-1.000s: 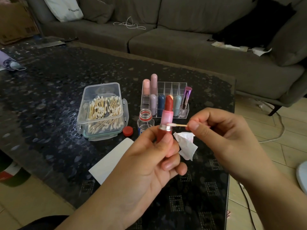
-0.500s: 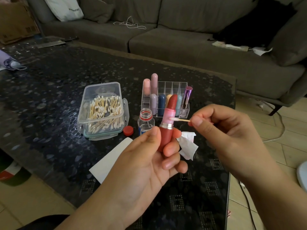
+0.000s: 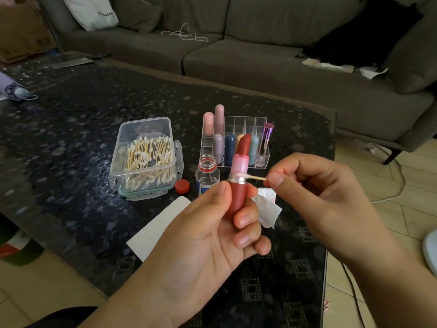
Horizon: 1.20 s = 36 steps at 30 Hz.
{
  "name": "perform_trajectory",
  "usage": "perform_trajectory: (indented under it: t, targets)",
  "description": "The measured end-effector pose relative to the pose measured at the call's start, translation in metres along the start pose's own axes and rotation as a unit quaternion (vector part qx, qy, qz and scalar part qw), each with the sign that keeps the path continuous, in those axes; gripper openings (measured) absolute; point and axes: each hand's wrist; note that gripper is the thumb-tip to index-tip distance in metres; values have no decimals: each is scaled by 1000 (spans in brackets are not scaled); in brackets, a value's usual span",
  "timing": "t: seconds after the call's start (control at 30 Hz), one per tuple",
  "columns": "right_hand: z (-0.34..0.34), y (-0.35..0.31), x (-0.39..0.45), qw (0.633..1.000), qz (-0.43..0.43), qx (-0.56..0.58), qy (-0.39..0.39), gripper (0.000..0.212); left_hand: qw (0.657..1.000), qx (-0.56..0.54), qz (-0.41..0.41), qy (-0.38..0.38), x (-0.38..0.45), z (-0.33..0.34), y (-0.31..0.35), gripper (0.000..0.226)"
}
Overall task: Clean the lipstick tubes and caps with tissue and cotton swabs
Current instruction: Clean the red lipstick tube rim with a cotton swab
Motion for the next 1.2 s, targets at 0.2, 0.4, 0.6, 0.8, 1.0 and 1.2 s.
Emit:
perform_trajectory:
  t: [0.2,0.4,0.6,0.8,1.0,1.2]
  targets:
    - [-2,0,2,999,10,14,33,12,998,23,11,52,-1,5,1,34]
    - [-1,-2,1,1000,6,0,4,19,998,4,-13,63,-3,9,2,33]
    - [-1,-3,-1,1000,-4,-20,6,22,997,29,20,75,-1,8,0,29]
    - [-3,-3,-1,999,-2,-32,16,22,990,52,52,117,-1,9,-1,23]
    - [2,-1,-2,999,2,-43,-1,22,991,56,65,106,-1,9,1,21]
    - [3,-2,-3,999,5,-39,1,20,991,50,60,106,-3,10,2,10]
Point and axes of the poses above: each hand's wrist, its own x-axis towards the middle knuckle, its own z-axis out of the palm, y = z × x, and after that the axes turned 14 degrees about y, right-handed
